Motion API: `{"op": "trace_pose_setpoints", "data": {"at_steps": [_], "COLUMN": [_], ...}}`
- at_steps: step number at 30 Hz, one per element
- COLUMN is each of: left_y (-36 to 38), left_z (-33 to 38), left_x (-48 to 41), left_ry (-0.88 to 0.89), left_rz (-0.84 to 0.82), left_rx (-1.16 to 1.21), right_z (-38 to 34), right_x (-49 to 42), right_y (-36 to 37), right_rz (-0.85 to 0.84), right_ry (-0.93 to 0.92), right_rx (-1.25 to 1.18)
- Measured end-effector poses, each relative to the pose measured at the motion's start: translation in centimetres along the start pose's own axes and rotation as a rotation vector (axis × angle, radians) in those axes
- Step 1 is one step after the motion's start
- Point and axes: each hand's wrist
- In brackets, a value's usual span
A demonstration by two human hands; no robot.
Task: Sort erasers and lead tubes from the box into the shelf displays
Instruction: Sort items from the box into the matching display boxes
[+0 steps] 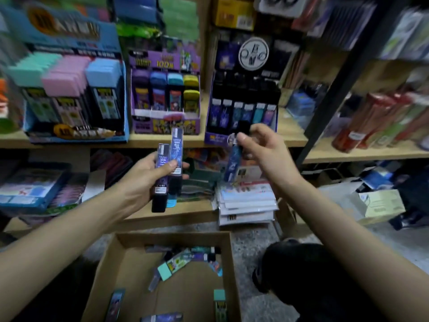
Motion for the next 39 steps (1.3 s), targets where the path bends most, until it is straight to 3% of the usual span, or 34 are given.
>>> {"op": "trace_pose_setpoints", "data": {"at_steps": [4,8,11,24,32,36,39], "left_y": [0.1,0.8,1.3,1.8,1.7,1.8,1.9], "left_z": [2.3,2.9,2.9,2.4,2.1,2.1,2.1], "left_x": [-0.7,-1.8,-2.3,-2.4,-1.9,-1.8,-1.8], "left_ry": [0.067,0.098,0.101,0.095,0.105,0.107,0.116], "left_rz": [0.008,0.076,0.094,0.099,0.109,0.099,0.089], "left_rx": [0.009,0.052,0.071,0.124,0.145,0.146,0.141], "right_z": [-1.7,-1.3,0.0,2.0,2.2,3.1,3.2], "right_x": [-3.3,-6.5,-8.1,-9.4,-9.3,-9.3,-9.2], "right_y": [-3.6,-5.8,-6.5,-8.0,-8.3,-7.2,-6.5], "right_rz": [0.206,0.287,0.263,0.122,0.045,0.179,0.293], "right_ry": [-0.114,-0.189,-0.192,-0.181,-0.185,-0.073,-0.004], "right_rx": [0.072,0.265,0.36,0.267,0.37,0.367,0.508]}}
Point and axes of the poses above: each hand's wrist, its own x-axis away from the middle knuckle, its own y-axis out of the palm, z = x × y, and after that the axes turned 6 degrees about -z, right-handed
